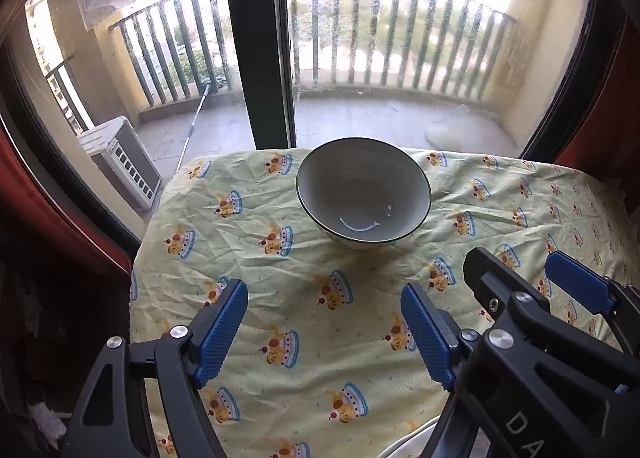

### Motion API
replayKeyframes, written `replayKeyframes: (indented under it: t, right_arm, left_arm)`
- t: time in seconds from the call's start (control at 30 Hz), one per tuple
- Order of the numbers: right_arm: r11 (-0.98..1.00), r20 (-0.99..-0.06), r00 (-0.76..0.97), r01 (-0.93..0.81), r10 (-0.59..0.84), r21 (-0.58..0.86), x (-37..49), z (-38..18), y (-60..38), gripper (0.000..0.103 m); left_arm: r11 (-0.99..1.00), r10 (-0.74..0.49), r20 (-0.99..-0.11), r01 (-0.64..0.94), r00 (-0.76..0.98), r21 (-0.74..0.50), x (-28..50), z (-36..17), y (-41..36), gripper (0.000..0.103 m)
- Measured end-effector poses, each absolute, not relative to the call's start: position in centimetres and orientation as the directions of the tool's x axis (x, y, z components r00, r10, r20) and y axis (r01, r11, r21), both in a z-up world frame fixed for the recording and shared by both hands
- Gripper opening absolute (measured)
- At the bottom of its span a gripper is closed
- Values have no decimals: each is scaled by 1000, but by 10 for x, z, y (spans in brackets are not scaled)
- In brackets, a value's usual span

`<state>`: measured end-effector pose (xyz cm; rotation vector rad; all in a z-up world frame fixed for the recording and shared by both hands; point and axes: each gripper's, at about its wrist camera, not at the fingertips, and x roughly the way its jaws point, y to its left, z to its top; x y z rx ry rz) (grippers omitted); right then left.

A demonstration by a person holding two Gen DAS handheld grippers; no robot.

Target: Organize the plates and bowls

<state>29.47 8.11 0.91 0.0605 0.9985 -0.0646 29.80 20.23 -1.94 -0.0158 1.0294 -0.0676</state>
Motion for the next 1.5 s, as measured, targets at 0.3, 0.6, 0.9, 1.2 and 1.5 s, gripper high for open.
replayKeyframes:
  t: [0.3,0.6,0.9,1.2,1.5]
  right_arm:
    - [994,-830,558,101,-22,41,350,-10,89,70]
    - [986,-827,554,166,-97,-5,400,-38,85,70]
    - [983,-846,526,182,-88,10,423,-69,82,52]
    - [988,-838,545,148,-45,43,432,-78,82,21]
    - [990,-840,542,129,-27,51,427,-75,79,18]
  left_arm:
    - [999,-13,-843,36,537,8,353,-36,208,80]
    - [1000,11,-848,0,529,13,399,-67,201,77]
    - [1000,-4,-867,3,497,-3,418,-94,199,58]
    - [997,-63,-875,-6,481,-75,423,-99,201,27]
    - [998,-56,-877,16,478,-55,417,-92,195,16]
